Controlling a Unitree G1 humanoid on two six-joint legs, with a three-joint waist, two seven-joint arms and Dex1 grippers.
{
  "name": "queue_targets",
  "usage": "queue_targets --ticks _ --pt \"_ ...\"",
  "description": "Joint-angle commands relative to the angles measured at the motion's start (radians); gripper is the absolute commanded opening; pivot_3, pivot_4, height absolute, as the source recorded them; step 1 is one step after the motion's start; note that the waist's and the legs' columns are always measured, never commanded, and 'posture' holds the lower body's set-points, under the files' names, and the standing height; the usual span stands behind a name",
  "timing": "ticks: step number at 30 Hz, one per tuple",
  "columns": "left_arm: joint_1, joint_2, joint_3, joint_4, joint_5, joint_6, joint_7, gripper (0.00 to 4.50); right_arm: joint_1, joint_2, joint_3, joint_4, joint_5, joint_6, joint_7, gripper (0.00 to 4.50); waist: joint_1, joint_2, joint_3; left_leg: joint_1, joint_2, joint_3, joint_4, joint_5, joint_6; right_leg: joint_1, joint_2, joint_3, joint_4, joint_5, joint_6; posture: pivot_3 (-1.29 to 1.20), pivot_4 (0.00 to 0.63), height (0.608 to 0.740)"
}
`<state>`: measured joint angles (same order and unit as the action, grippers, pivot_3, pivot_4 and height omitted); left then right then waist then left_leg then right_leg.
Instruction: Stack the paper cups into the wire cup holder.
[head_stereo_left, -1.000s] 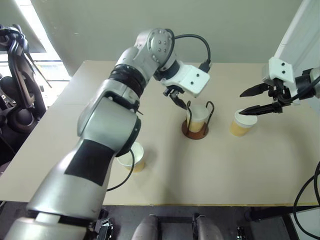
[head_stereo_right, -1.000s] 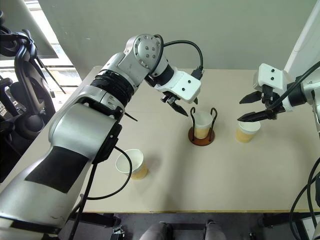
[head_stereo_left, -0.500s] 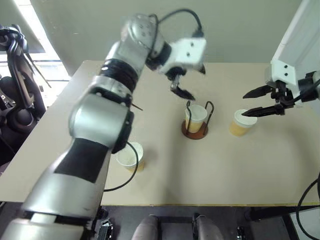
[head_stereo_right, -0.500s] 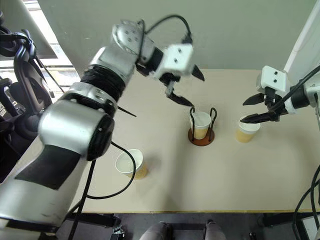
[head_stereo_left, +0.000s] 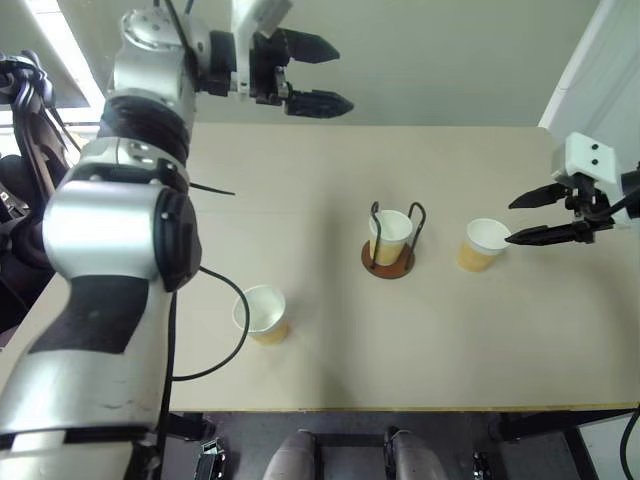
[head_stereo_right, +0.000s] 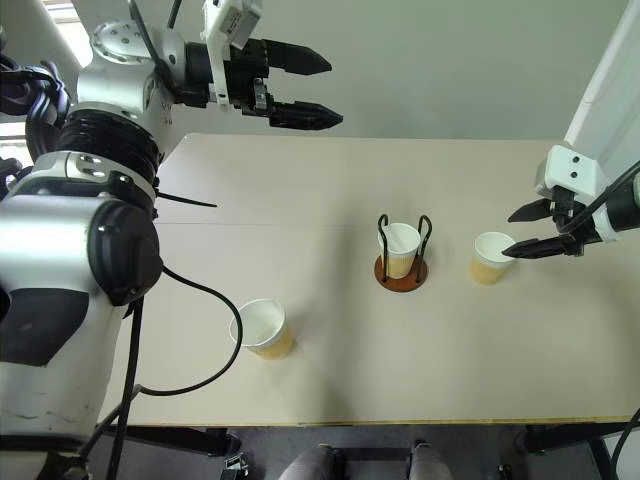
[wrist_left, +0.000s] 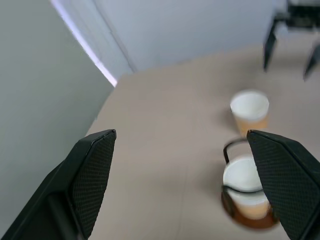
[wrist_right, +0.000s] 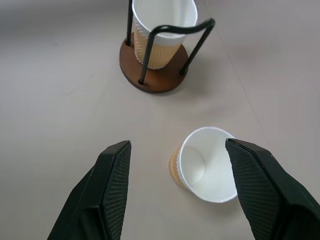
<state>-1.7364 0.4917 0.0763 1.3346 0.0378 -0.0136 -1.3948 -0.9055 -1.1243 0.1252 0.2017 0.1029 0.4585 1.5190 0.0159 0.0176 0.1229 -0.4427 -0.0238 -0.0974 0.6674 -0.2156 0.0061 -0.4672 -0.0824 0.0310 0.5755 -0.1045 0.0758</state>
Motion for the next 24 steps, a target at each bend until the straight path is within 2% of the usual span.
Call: queue_targets --ticks 1,2,4,8,9,15,24 --pt "0.029 0.019 0.043 -0.034 -0.047 0.051 0.032 4.49 -0.007 0.007 -0.010 -0.007 -0.003 -0.030 -0.019 3.08 -0.002 0.000 0.000 0.001 0.000 0.002 0.000 0.000 0.000 0.000 0.002 -0.001 0.001 0.000 0.000 0.00 0.150 0.740" --pt "0.049 0.027 0.051 -0.038 -0.058 0.057 0.023 4.49 -0.010 0.016 -0.003 0.002 -0.009 -0.039 -0.022 3.08 -0.003 0.000 0.001 0.001 0.000 0.001 0.000 0.000 0.000 0.000 -0.001 0.000 0.001 0.000 0.000 0.00 0.150 0.740" --pt "0.093 0.050 0.047 -0.049 -0.064 0.038 -0.061 4.49 -0.018 0.028 0.017 0.022 -0.033 -0.080 -0.027 3.08 -0.004 0.001 0.001 0.002 0.000 0.003 0.000 0.000 0.000 0.000 0.004 -0.002 0.002 0.001 -0.001 0.00 0.150 0.740" --pt "0.152 0.108 -0.037 -0.059 -0.029 0.025 -0.193 4.49 -0.028 0.052 0.055 0.070 -0.090 -0.178 -0.045 3.08 -0.011 0.001 0.001 0.004 0.002 0.003 -0.001 0.000 0.000 0.000 0.002 0.003 0.002 0.003 -0.005 0.00 0.150 0.740" --pt "0.161 0.119 -0.060 -0.063 -0.026 0.020 -0.213 4.49 -0.031 0.058 0.064 0.085 -0.104 -0.202 -0.049 3.08 -0.013 0.001 0.001 0.004 0.002 0.004 -0.001 0.000 0.000 0.000 0.006 -0.001 0.002 0.003 -0.005 0.00 0.150 0.740" --pt "0.201 0.160 -0.202 -0.110 -0.104 -0.052 -0.220 4.49 -0.064 0.094 0.107 0.155 -0.173 -0.313 -0.059 3.08 -0.012 0.001 0.001 0.004 0.004 0.003 0.000 0.000 0.000 0.000 0.007 -0.002 0.002 0.005 -0.008 0.00 0.150 0.740" --pt "0.203 0.165 -0.280 -0.133 -0.198 -0.023 -0.220 4.49 -0.107 0.140 0.166 0.274 -0.273 -0.469 -0.057 3.08 -0.011 0.001 0.001 0.003 0.006 0.000 0.000 -0.001 -0.001 0.001 0.006 -0.001 0.000 0.007 -0.011 0.00 0.150 0.740"
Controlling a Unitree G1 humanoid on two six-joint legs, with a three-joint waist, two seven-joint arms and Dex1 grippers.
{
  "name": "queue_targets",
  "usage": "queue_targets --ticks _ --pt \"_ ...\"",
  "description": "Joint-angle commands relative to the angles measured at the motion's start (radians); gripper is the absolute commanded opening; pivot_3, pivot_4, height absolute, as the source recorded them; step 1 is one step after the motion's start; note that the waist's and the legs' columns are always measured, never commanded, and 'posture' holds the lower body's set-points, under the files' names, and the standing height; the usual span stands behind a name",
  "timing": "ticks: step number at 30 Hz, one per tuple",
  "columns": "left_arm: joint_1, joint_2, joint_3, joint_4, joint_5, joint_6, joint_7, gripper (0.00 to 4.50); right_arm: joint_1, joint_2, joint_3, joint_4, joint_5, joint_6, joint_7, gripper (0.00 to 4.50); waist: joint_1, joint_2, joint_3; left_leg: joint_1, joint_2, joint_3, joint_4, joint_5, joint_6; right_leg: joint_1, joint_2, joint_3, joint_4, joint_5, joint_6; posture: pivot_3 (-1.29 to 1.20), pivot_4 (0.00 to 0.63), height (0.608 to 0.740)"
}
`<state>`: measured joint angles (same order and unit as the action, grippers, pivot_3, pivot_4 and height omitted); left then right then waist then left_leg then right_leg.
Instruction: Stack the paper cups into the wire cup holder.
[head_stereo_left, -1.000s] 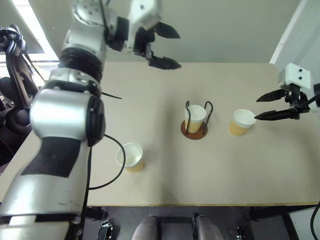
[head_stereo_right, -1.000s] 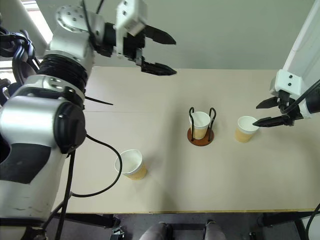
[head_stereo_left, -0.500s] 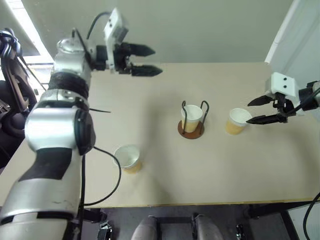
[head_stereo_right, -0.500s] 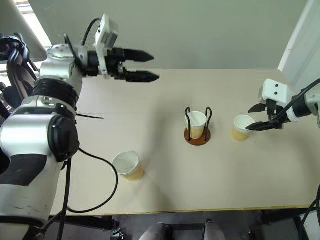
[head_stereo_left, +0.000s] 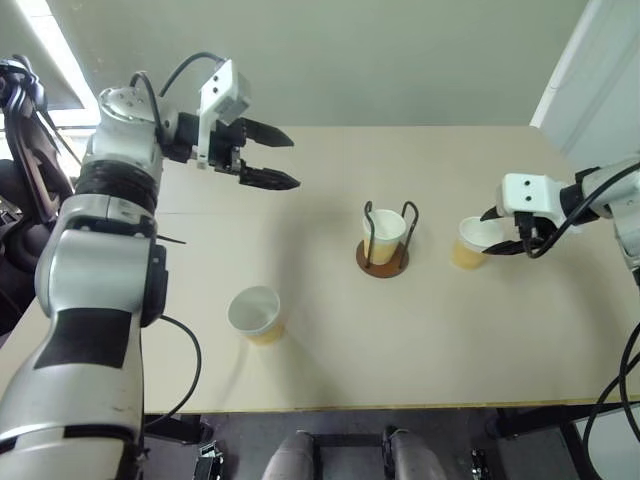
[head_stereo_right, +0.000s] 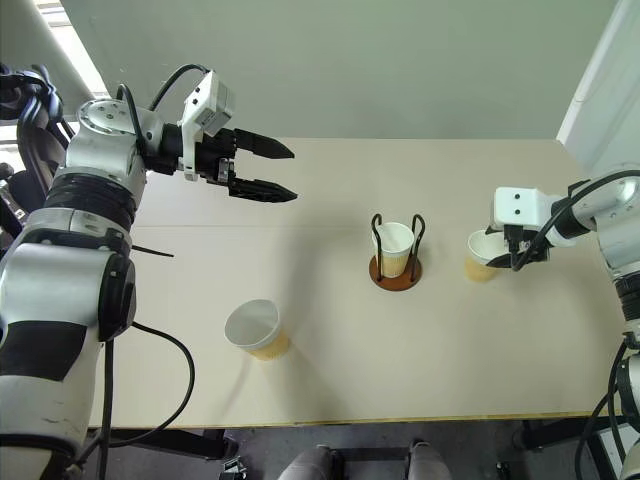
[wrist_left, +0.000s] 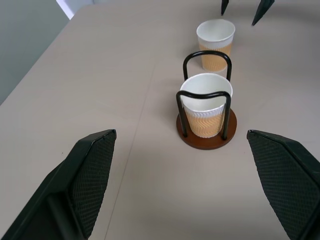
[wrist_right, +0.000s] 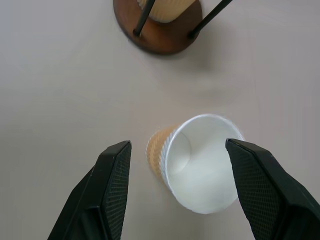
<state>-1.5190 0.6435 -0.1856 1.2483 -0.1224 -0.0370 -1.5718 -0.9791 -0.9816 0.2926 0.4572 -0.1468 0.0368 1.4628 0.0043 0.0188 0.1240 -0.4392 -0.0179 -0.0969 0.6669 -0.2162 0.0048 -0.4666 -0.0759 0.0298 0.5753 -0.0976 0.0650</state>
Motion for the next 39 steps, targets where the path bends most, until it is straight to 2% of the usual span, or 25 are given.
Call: queue_targets --ticks 1,7,17,20,23,27,33,39 --pt "-0.011 0.014 -0.025 -0.055 -0.055 0.007 -0.043 4.49 -0.034 0.003 0.007 0.034 -0.032 -0.061 0.000 3.08 0.001 0.000 0.000 0.000 0.001 -0.001 0.000 0.000 0.000 0.000 -0.004 0.001 0.000 0.000 0.000 0.00 0.150 0.740" --pt "0.005 0.018 -0.026 -0.087 -0.130 0.016 -0.043 4.49 -0.043 0.032 0.037 0.135 -0.091 -0.155 -0.020 3.08 -0.002 0.000 0.000 -0.001 0.003 0.000 -0.001 0.000 -0.001 -0.001 -0.003 0.002 -0.001 0.000 0.000 0.00 0.150 0.740" --pt "0.052 0.059 -0.094 -0.147 -0.235 0.078 -0.043 4.49 -0.105 0.089 0.076 0.309 -0.187 -0.281 -0.076 3.08 -0.005 0.001 0.000 0.000 0.005 0.002 -0.001 -0.001 -0.001 -0.001 0.000 0.000 -0.001 0.002 -0.003 0.00 0.150 0.740" --pt "0.059 0.068 -0.102 -0.149 -0.250 0.073 -0.043 4.50 -0.122 0.104 0.081 0.348 -0.210 -0.308 -0.097 2.44 -0.005 0.001 0.000 0.001 0.006 0.001 -0.001 -0.001 -0.002 -0.001 0.000 0.000 -0.001 0.002 -0.004 0.00 0.150 0.740" --pt "0.078 0.077 -0.105 -0.150 -0.252 0.042 -0.043 4.50 -0.134 0.119 0.081 0.367 -0.221 -0.315 -0.103 1.39 -0.005 0.001 0.000 0.001 0.006 0.001 -0.001 -0.001 -0.002 -0.001 0.000 0.000 -0.001 0.002 -0.004 0.00 0.150 0.740" --pt "0.106 0.097 -0.145 -0.165 -0.273 0.086 -0.043 4.50 -0.148 0.119 0.073 0.362 -0.220 -0.311 -0.081 0.03 -0.006 0.001 0.000 0.001 0.007 0.001 -0.001 -0.001 -0.003 -0.001 0.000 0.000 -0.001 0.002 -0.004 0.00 0.150 0.740" --pt "0.162 0.145 -0.242 -0.195 -0.324 0.092 -0.043 4.50 -0.165 0.078 0.036 0.249 -0.170 -0.254 0.020 0.03 -0.005 0.001 0.000 0.000 0.008 0.000 -0.001 -0.002 -0.004 -0.002 0.000 0.000 -0.001 0.002 -0.006 0.00 0.150 0.740" --pt "0.213 0.173 -0.354 -0.212 -0.346 -0.034 -0.043 4.50 -0.203 0.053 0.004 0.055 -0.120 -0.139 0.089 0.03 -0.005 0.001 0.000 0.000 0.009 0.000 -0.001 -0.003 -0.007 -0.002 0.002 -0.001 -0.001 0.001 -0.008 0.00 0.150 0.740"
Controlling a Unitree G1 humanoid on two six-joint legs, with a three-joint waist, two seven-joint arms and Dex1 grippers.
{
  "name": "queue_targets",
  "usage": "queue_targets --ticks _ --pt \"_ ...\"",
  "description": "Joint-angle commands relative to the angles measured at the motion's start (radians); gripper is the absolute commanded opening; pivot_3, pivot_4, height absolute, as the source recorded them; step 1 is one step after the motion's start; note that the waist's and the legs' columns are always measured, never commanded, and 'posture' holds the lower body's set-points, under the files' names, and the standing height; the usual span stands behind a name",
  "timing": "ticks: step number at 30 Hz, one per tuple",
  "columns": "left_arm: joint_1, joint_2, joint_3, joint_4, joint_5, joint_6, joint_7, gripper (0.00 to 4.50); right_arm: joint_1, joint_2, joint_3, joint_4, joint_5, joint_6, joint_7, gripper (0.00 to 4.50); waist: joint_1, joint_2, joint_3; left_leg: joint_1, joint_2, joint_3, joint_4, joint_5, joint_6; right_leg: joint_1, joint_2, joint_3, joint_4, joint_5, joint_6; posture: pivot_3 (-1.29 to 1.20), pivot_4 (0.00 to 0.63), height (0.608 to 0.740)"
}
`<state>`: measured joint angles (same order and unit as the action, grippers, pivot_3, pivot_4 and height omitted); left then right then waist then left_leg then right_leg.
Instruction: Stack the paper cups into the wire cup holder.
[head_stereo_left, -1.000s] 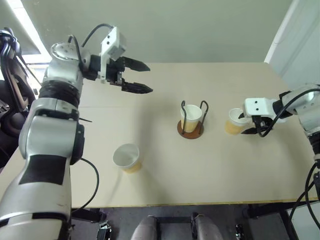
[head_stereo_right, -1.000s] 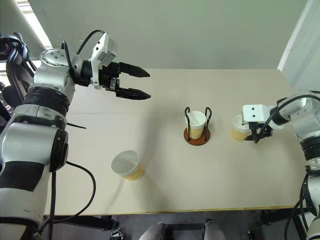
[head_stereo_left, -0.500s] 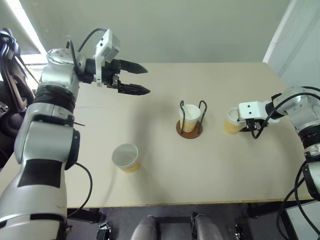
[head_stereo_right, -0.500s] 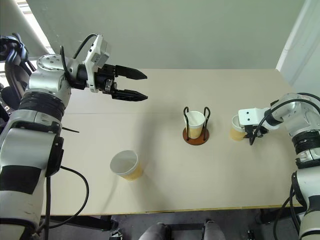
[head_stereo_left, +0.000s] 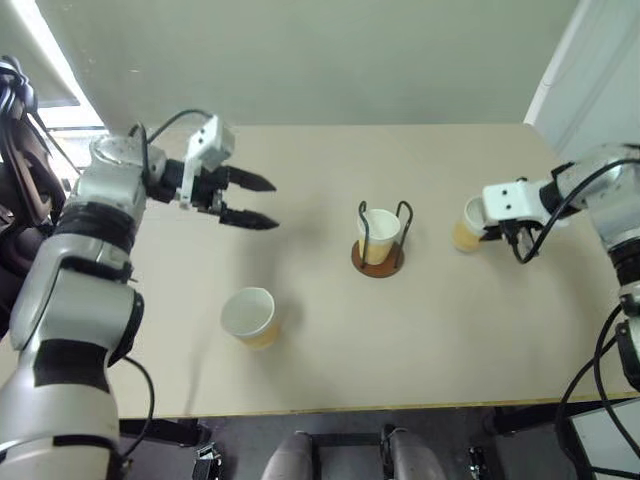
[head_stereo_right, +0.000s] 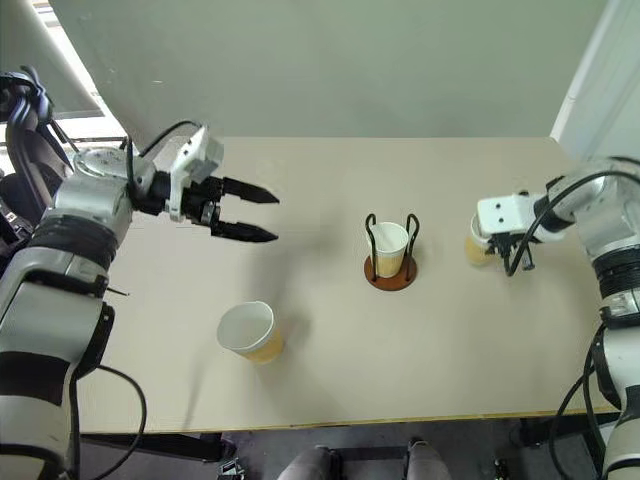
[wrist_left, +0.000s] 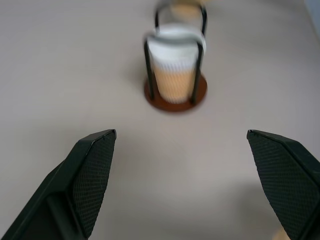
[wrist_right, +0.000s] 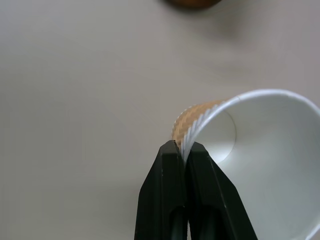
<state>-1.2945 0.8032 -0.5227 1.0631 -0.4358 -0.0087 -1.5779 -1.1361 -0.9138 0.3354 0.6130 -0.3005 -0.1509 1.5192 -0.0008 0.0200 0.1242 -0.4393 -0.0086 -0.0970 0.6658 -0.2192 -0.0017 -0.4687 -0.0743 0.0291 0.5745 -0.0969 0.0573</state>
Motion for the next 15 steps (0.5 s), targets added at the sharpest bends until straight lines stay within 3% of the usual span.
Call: queue_targets --ticks 1,8,15 --pt "-0.009 0.009 -0.023 -0.029 -0.038 -0.078 -0.036 4.50 -0.059 -0.013 -0.041 -0.129 0.040 0.071 0.044 0.03 0.001 0.000 0.000 0.000 0.000 0.000 0.000 0.000 0.000 0.000 0.000 0.000 0.000 0.000 0.000 0.00 0.150 0.740" --pt "-0.029 -0.029 -0.060 -0.044 -0.064 -0.075 -0.036 4.50 -0.164 0.017 -0.021 -0.241 0.051 0.157 0.093 0.03 0.002 0.000 0.000 0.000 -0.001 -0.001 0.000 0.000 -0.001 0.000 0.000 0.000 0.000 0.000 -0.001 0.00 0.150 0.740" --pt "-0.038 -0.045 -0.080 -0.054 -0.078 -0.066 -0.036 4.50 -0.234 0.120 0.016 -0.277 0.057 0.196 0.095 0.03 0.001 0.000 0.000 0.000 0.000 -0.001 -0.001 0.000 -0.002 -0.001 0.001 -0.001 0.000 -0.001 -0.003 0.00 0.150 0.740"
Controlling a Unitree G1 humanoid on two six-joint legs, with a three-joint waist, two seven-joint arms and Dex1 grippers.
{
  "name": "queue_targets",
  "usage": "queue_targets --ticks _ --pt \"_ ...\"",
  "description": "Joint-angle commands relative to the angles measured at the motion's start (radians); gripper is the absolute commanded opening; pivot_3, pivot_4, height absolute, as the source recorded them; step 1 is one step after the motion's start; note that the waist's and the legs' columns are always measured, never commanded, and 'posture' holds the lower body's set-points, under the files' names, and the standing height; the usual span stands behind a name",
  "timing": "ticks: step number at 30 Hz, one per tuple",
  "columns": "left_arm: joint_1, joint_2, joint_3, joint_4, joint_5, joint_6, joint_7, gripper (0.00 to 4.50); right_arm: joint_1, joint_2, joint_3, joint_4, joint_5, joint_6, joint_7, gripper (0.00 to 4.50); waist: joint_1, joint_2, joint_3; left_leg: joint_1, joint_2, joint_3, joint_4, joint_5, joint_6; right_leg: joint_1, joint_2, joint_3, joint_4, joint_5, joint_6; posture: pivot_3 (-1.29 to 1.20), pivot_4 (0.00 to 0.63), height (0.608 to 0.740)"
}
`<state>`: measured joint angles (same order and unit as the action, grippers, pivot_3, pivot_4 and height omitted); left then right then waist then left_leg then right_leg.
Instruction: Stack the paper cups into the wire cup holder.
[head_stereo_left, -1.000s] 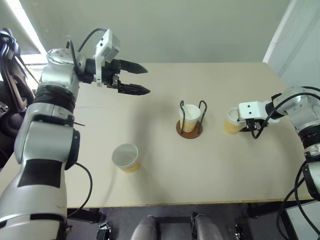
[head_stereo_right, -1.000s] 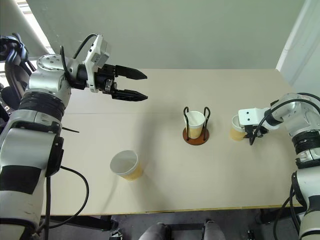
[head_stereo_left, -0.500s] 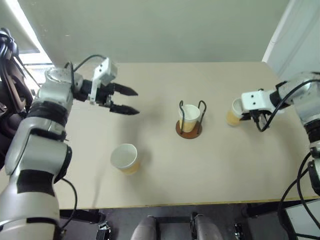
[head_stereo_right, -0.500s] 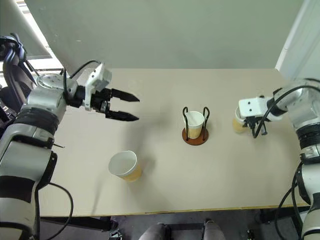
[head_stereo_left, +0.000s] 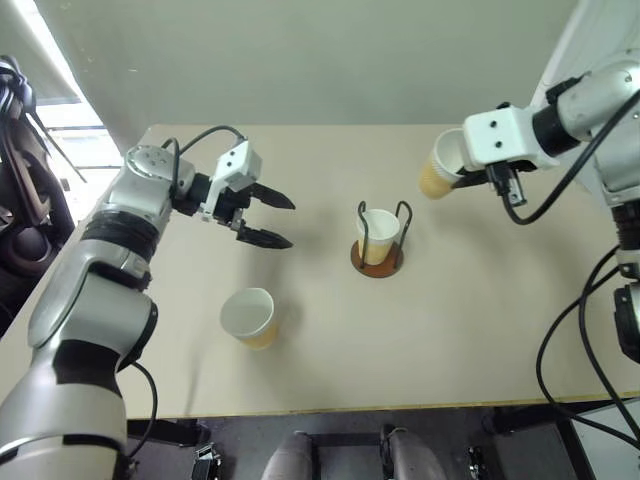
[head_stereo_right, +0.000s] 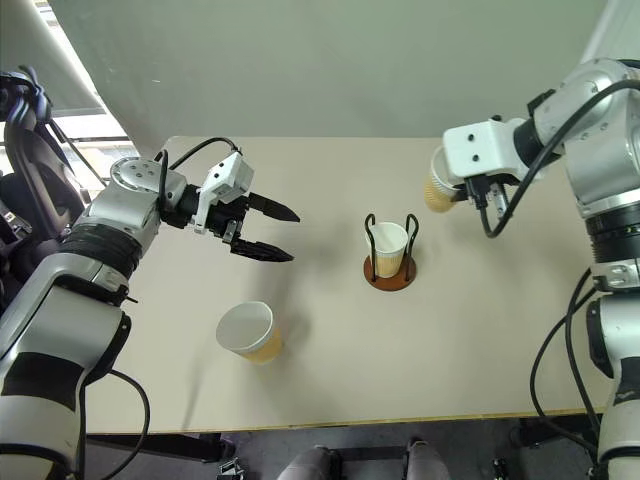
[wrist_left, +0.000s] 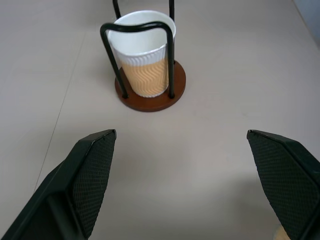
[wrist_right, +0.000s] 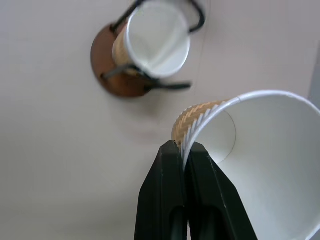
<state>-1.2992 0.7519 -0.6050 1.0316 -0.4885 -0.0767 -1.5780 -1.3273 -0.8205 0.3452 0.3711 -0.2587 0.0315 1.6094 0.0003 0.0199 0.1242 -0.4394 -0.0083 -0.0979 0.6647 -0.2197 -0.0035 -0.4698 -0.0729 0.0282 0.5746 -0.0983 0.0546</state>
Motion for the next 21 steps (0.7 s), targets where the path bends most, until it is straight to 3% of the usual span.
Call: queue_targets --ticks 1,7,21 --pt "-0.034 0.006 0.002 -0.021 -0.027 0.002 -0.036 4.50 -0.044 0.038 0.008 -0.037 0.016 0.016 0.005 0.03 0.000 0.000 0.000 0.000 0.000 0.000 0.000 0.000 0.000 0.000 0.000 0.000 0.000 0.000 0.000 0.00 0.150 0.740" --pt "-0.019 0.015 0.016 -0.009 -0.031 -0.026 -0.036 4.50 -0.041 0.131 0.018 -0.036 0.023 0.040 -0.024 0.03 0.000 0.000 0.000 -0.001 0.001 0.000 -0.001 0.000 -0.002 -0.002 0.000 0.000 0.000 -0.001 -0.001 0.00 0.150 0.740" --pt "0.003 0.039 0.020 0.018 -0.033 -0.059 -0.036 4.50 0.023 0.146 0.056 -0.031 0.016 -0.014 -0.017 0.03 0.003 0.000 0.000 -0.002 0.001 -0.002 0.000 0.000 -0.003 -0.003 0.000 -0.002 0.002 -0.002 -0.004 0.00 0.150 0.740"
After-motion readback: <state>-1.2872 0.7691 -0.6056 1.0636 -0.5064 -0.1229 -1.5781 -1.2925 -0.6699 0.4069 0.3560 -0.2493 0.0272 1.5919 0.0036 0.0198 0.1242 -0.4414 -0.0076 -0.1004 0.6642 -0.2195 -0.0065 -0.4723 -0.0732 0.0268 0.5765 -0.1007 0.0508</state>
